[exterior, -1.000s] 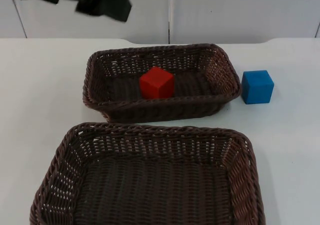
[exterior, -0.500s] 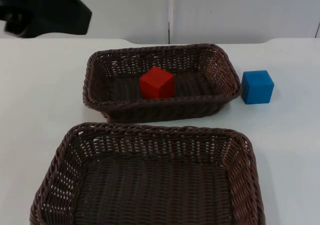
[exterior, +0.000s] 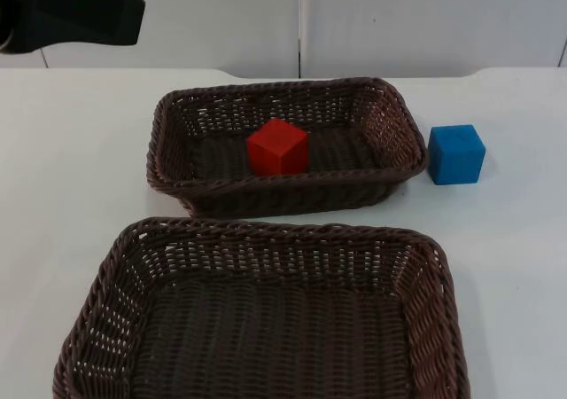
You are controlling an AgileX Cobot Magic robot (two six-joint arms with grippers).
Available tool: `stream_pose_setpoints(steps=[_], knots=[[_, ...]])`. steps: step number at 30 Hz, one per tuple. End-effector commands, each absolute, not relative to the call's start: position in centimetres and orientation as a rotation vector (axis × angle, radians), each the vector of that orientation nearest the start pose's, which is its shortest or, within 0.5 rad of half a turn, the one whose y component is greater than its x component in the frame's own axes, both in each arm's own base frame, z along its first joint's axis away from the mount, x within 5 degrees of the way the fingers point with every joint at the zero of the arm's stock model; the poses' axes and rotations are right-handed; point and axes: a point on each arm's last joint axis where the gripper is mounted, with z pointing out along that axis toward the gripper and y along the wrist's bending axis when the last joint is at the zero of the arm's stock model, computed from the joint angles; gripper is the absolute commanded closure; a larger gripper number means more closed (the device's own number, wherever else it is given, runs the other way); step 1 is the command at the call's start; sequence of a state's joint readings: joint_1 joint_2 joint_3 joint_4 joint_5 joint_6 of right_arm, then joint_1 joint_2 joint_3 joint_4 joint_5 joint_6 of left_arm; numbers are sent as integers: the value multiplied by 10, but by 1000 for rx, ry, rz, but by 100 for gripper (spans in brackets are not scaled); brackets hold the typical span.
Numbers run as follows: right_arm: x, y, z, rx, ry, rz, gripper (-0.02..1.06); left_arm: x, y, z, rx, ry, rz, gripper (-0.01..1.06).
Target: Pick up one cube with the left hand and place it into the upper basket. Pick up one cube with the right hand and place it into the lower basket.
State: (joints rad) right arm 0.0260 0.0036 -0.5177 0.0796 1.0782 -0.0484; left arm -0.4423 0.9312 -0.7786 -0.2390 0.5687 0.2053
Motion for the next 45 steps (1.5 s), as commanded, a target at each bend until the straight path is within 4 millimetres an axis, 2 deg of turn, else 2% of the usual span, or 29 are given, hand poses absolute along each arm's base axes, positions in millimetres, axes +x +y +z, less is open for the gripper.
stream_pose_setpoints(steps=[1,19,25,28,35,38,39,43,44,45], knots=[[-8,6,280,-79,2043,70,-1,163,-90,325,546,2146,-401,0],[-8,5,282,-75,2034,57,-1,161,-90,323,553,2166,-404,0],[6,5,297,-72,2056,59,-1,161,-90,323,553,2166,-404,0],[17,5,309,-70,2064,65,-1,161,-90,323,553,2166,-404,0],[60,6,328,-62,2126,66,-1,161,-90,323,554,2169,-404,0],[88,8,332,-51,2144,83,-1,161,-90,323,554,2169,-404,0],[88,8,332,-51,2144,83,-1,161,-90,323,554,2169,-404,0],[124,8,332,-42,2196,85,-1,161,-90,323,554,2169,-404,0],[124,8,332,-42,2196,85,-1,161,-90,323,554,2169,-404,0],[137,8,329,-40,2227,85,-1,161,-90,323,554,2169,-404,0]])
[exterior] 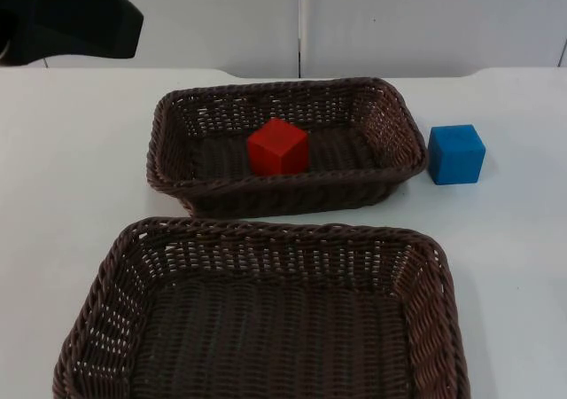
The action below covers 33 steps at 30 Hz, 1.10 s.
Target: Pick up one cube with the left hand and place it into the upper basket. Pick up one cube with the right hand and place it into the lower basket.
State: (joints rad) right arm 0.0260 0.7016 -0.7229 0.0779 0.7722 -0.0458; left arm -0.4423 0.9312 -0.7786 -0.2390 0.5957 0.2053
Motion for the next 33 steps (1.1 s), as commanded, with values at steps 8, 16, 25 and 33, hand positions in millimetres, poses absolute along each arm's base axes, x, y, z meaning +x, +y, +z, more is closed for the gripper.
stream_pose_setpoints(steps=[8,16,25,33], knots=[[188,11,318,-16,2347,120,-1,161,-90,323,556,2169,-402,0],[249,20,297,-24,2467,220,-1,161,-90,323,556,2169,-402,0],[294,22,271,-11,2557,251,-1,161,-90,323,558,2168,-398,0],[325,24,246,-5,2622,272,-1,161,-90,323,558,2168,-398,0]])
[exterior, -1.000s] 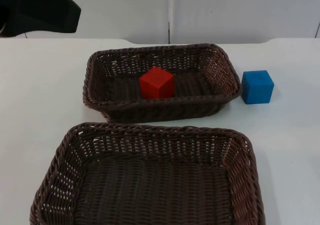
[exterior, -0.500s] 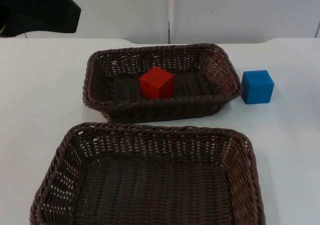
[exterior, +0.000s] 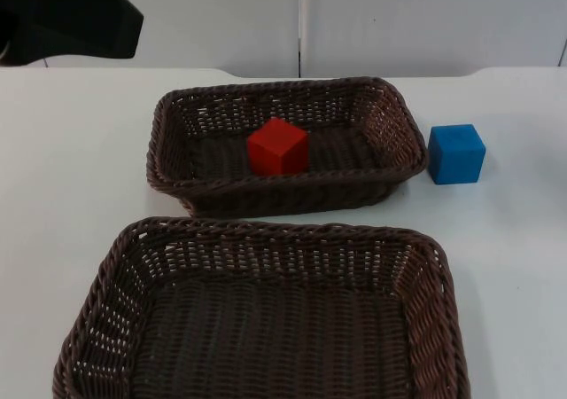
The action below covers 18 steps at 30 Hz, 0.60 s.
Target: Pick up one cube with the left hand and place it into the upper basket. Pick up one cube with the right hand and place it into the lower basket.
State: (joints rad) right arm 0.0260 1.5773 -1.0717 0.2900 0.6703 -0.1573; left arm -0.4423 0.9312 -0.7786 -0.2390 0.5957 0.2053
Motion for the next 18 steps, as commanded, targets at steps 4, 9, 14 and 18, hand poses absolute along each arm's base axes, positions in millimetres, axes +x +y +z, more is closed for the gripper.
stream_pose_setpoints(steps=[4,9,14,18], knots=[[339,27,234,-30,2634,306,-1,161,-90,323,560,2168,-396,0],[357,36,219,-51,2640,374,-1,161,-90,323,561,2168,-393,0],[369,54,206,-144,2624,340,-1,161,-90,323,562,2167,-391,0],[380,67,195,-171,2591,324,-1,161,-89,323,565,2167,-386,0]])
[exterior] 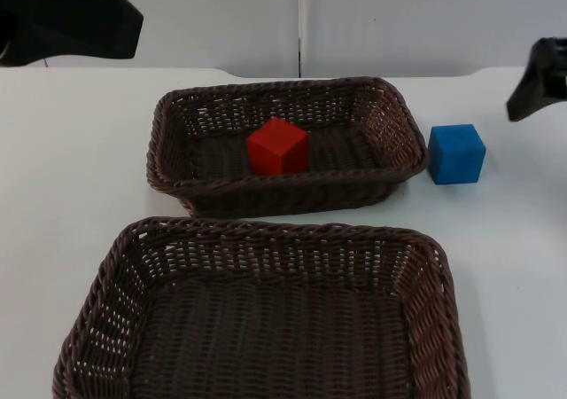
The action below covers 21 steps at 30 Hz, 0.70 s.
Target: Pick up one cube with the left hand and place it into the upper basket. Pick up one cube with the right hand and place it into the lower basket.
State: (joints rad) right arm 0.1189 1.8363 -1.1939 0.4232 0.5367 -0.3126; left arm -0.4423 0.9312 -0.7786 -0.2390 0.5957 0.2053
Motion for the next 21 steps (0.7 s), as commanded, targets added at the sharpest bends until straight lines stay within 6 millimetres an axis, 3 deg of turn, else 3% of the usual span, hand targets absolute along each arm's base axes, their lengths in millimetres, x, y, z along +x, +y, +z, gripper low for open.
stream_pose_setpoints(steps=[1,21], knots=[[382,71,190,-181,2593,324,-1,161,-89,323,565,2167,-386,0],[425,110,142,-300,2558,298,-1,161,-89,323,568,2166,-380,0]])
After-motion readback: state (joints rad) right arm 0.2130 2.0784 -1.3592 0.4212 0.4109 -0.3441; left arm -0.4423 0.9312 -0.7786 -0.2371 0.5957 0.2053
